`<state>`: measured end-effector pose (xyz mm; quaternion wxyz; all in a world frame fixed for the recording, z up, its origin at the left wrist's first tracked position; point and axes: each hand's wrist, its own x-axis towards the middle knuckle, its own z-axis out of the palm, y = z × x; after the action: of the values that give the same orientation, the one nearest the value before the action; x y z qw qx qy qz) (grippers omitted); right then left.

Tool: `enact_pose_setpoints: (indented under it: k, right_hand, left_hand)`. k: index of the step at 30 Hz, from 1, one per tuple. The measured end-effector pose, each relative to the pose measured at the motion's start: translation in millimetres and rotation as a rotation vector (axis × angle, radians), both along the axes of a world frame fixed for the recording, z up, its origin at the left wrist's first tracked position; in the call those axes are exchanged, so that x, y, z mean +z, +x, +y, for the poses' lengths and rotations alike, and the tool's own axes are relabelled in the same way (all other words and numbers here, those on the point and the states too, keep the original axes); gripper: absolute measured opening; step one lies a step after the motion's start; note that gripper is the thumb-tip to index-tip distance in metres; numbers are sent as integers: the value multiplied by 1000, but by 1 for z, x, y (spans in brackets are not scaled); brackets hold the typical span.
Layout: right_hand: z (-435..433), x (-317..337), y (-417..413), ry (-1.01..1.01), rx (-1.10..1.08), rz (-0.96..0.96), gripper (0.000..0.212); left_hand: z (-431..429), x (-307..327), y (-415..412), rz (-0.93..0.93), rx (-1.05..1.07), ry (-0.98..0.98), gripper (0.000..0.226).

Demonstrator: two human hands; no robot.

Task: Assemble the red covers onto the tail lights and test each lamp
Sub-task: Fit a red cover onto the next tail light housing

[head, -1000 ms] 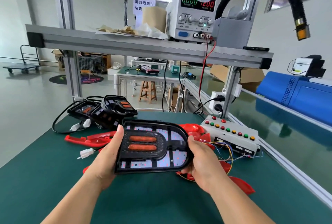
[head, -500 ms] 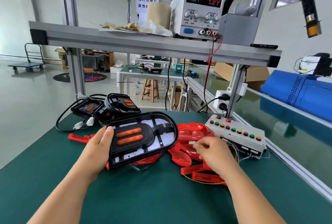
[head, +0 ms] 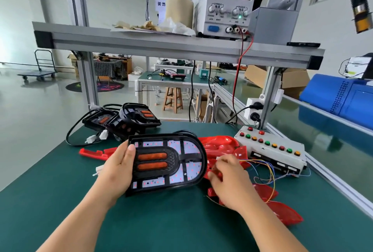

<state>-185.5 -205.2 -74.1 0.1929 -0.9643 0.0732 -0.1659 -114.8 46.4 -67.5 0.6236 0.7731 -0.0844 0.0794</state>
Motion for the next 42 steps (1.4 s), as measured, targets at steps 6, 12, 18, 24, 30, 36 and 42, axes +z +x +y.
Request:
enact_pose_setpoints:
  k: [6, 12, 18, 24, 30, 36, 42]
  right_hand:
    - [-28, 19, -8, 337, -105, -242, 33]
    - [-56, 28, -10, 1134, -198, -565, 50]
    - [-28, 30, -4, 1599, 135, -486, 37]
    - [21, 18, 0, 1361, 79, -275, 43]
    - [24, 12, -1, 1307, -30, -206, 44]
    - [19, 4, 0, 786, -129, -133, 63]
    - [12, -3, 4, 289, -82, -118, 69]
  left_hand:
    - [-2, 1, 3, 62, 114, -143, 35]
    - [5, 14, 5, 183, -9, -553, 34]
    - [-11, 15, 0, 240, -178, -654, 42]
    - [-33, 8, -10, 148, -272, -567, 42]
    - [-36, 5, -11, 176, -287, -513, 37]
    - [-37, 5, -12, 231, -299, -520, 37]
    - [-38, 10, -20, 199, -323, -467, 38]
